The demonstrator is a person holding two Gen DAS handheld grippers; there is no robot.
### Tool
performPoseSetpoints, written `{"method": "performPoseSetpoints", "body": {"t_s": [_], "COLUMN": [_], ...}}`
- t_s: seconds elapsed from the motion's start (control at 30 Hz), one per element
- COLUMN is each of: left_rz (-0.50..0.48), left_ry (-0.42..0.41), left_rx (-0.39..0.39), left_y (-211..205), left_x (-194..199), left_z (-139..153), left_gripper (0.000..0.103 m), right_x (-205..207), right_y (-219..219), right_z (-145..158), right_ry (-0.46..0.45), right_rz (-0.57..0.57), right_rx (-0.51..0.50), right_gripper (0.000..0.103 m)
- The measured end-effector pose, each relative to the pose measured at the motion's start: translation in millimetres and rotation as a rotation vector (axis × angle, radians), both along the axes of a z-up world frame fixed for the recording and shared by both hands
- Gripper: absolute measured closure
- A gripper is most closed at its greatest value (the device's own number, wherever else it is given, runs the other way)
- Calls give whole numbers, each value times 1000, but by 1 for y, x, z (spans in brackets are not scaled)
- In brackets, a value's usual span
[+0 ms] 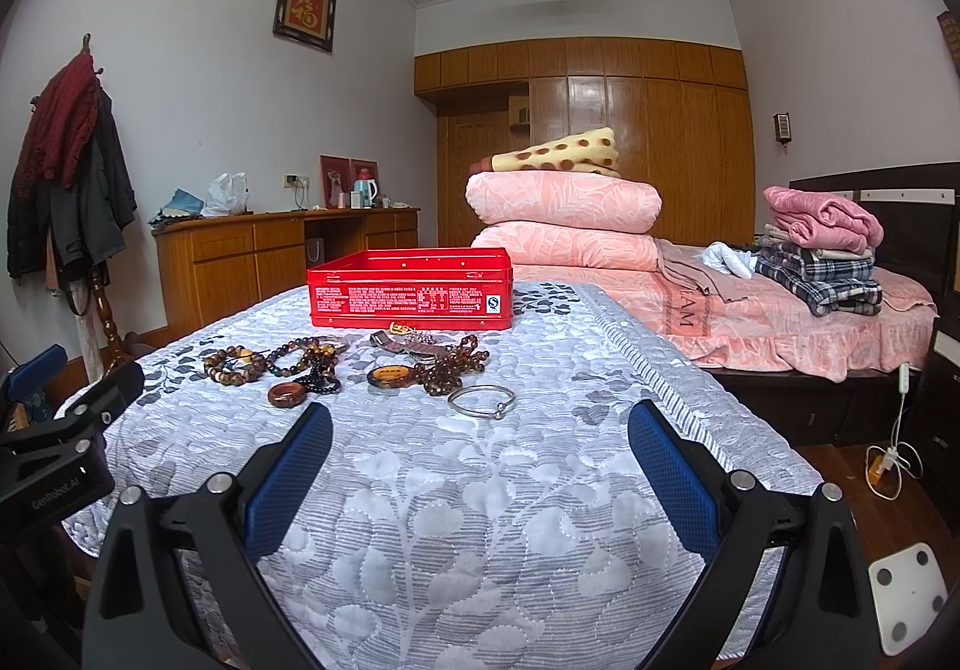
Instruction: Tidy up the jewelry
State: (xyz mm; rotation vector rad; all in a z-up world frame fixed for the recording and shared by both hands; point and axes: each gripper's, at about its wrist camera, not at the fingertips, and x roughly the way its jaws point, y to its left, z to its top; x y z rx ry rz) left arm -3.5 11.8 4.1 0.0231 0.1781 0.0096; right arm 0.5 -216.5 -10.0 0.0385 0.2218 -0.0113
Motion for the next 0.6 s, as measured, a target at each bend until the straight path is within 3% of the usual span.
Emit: {"method": "performPoseSetpoints", "body": {"t_s": [0.6], "left_rz": [2], "left_ry": [6], "left_rx": [-1], "left_y": [1], "left_x": [2], "left_z": [-1], "left_gripper": [5], "right_x": [1], "right_y": [1], "right_z": [1], "right_ry": [2], "right_rz": [0], "right_rx": [-1], "right_gripper": [6]}}
